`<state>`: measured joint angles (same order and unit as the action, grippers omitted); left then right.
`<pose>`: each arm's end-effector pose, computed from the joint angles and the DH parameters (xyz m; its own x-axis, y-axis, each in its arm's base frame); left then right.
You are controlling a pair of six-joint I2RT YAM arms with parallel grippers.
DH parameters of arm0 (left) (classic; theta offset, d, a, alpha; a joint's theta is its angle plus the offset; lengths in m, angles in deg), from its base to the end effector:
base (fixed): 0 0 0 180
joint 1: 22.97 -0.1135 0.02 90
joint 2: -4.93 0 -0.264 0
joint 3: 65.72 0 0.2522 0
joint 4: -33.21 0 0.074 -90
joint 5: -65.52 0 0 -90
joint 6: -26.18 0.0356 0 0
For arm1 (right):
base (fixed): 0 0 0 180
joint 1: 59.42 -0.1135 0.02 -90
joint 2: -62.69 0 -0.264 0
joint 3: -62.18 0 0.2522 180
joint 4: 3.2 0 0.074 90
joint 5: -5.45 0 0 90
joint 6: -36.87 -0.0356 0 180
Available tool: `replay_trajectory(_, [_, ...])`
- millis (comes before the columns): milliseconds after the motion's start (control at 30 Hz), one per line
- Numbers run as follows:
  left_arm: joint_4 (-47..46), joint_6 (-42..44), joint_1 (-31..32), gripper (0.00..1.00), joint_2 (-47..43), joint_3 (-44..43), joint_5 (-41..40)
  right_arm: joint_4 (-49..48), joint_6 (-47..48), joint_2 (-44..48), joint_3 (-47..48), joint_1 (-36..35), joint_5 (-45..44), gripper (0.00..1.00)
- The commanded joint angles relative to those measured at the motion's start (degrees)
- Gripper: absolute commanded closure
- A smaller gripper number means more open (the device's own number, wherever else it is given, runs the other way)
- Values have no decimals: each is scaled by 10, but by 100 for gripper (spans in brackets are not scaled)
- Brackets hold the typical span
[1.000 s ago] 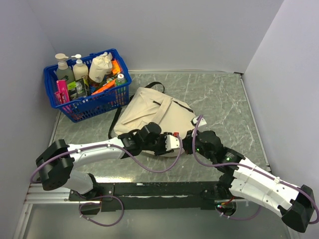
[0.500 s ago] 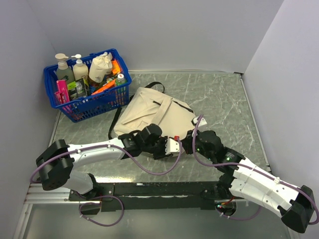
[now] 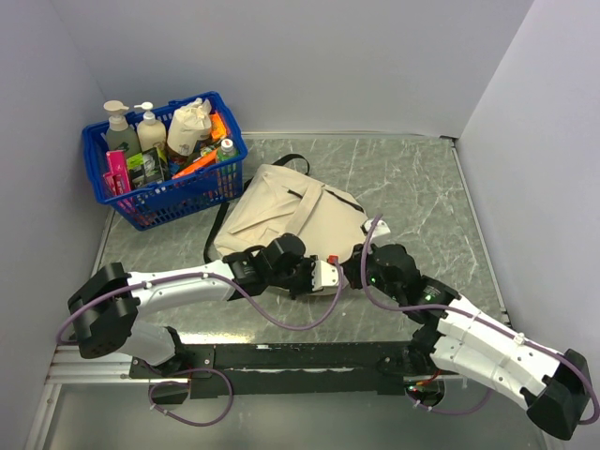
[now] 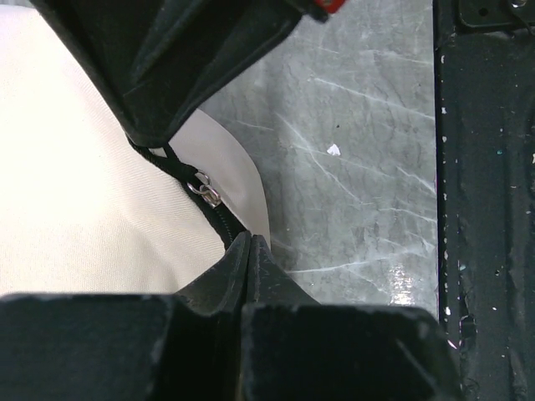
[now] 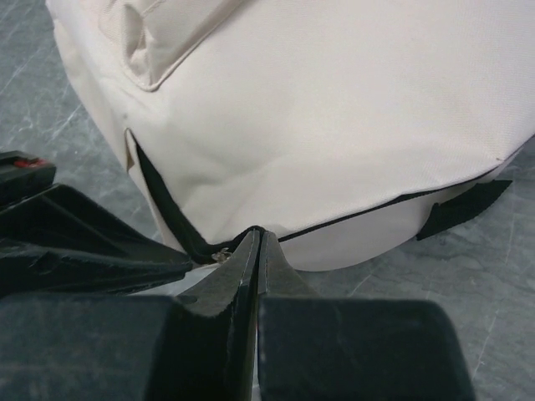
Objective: Pack the student bag
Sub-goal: Zip the student bag at the center of the board.
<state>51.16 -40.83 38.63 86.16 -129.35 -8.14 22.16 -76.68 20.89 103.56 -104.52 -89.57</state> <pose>0.1378 -0.2758 0.2353 0.1176 0.5704 -0.8129 0.9853 0.0351 0.1672 0.1250 0.1210 0.2400 -0.5411 0.0208 -0.8407 -0.4732 0.8189 0.3249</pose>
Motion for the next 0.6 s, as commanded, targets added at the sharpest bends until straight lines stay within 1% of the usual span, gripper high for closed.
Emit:
replay_trajectory(0, [12, 1, 16, 99, -10, -30, 48, -7, -3, -6, 9, 36, -29, 100])
replay_trajectory(133, [69, 50, 19, 99, -16, -42, 95, 5, 3, -13, 18, 88, -43, 100])
replay_trajectory(167, [80, 56, 19, 99, -20, -45, 99, 1, 4, -19, 20, 111, -46, 100])
replay_trajectory(267, [112, 86, 19, 99, -29, -50, 103, -10, 12, -51, 33, 146, -45, 100])
replay_trajectory(467, [156, 127, 18, 99, -51, -41, 107, -65, 28, -122, 65, 174, -30, 100])
replay_trajectory(567, [133, 121, 18, 99, -65, -28, 86, -71, 31, -133, 87, 179, 4, 100])
